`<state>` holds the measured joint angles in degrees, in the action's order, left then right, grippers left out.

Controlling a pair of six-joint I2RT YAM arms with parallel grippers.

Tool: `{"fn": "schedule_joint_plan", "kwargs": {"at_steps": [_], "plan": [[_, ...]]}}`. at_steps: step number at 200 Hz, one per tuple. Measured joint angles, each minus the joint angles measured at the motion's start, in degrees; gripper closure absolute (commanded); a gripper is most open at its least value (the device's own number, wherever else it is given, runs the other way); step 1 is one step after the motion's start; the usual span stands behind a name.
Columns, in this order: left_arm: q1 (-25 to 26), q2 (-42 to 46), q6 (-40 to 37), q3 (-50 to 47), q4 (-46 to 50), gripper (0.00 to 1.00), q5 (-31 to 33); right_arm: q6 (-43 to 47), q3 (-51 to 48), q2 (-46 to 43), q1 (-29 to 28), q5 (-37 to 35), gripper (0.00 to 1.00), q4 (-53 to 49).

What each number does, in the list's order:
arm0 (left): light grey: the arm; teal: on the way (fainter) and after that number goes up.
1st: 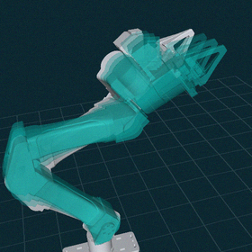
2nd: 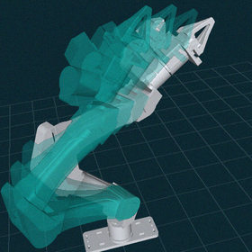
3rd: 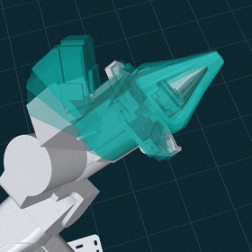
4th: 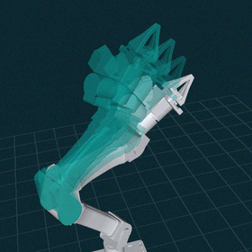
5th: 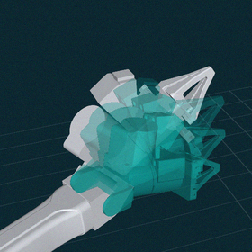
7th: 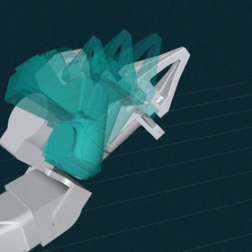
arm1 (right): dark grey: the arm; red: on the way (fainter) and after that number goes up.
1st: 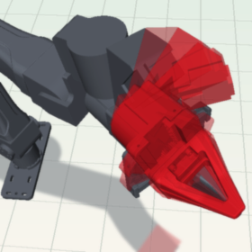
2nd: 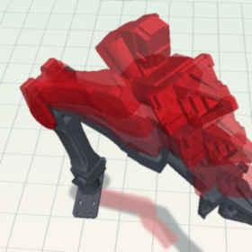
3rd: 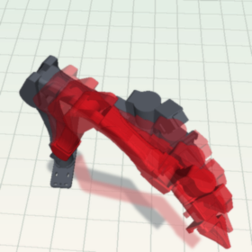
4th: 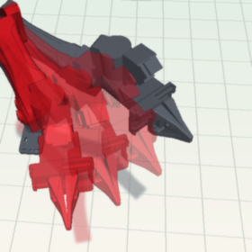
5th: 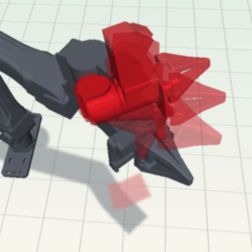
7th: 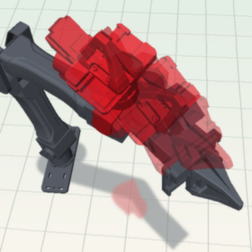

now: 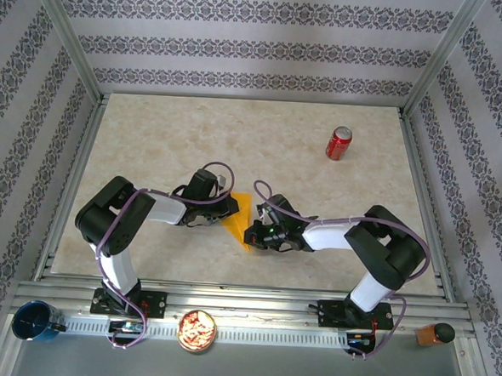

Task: Fold a paper plane with a square sheet of paper (pick it up from the middle)
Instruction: Fourth fold the wing at the center of the table.

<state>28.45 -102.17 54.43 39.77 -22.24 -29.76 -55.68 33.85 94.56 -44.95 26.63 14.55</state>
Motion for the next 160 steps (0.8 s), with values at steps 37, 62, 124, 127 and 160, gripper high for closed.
{"fn": "schedule_joint_plan", "kwargs": {"at_steps": [37, 62, 124, 127, 160], "plan": [[0.0, 0.0, 0.2, 0.0, 0.0, 0.96, -0.1, 0.2, -2.2, -2.1, -1.2, -1.1, 0.99, 0.0], [0.1, -0.1, 0.5, -0.1, -0.1, 0.96, -0.4, 0.2, -3.1, -3.3, -1.8, -1.7, 0.99, -0.2], [0.0, -0.1, 1.0, -0.2, -0.2, 0.97, -0.5, 2.1, -4.2, -9.1, -2.6, -1.8, 0.99, -9.8], [0.0, -0.1, 1.0, -0.2, -0.2, 0.97, -0.5, 2.1, -4.2, -9.5, -2.6, -1.8, 0.99, -10.2], [0.0, -0.1, 1.1, -0.2, -0.3, 0.96, -0.5, 2.1, -2.7, -14.6, -2.6, -2.4, 0.99, -13.2]]}}
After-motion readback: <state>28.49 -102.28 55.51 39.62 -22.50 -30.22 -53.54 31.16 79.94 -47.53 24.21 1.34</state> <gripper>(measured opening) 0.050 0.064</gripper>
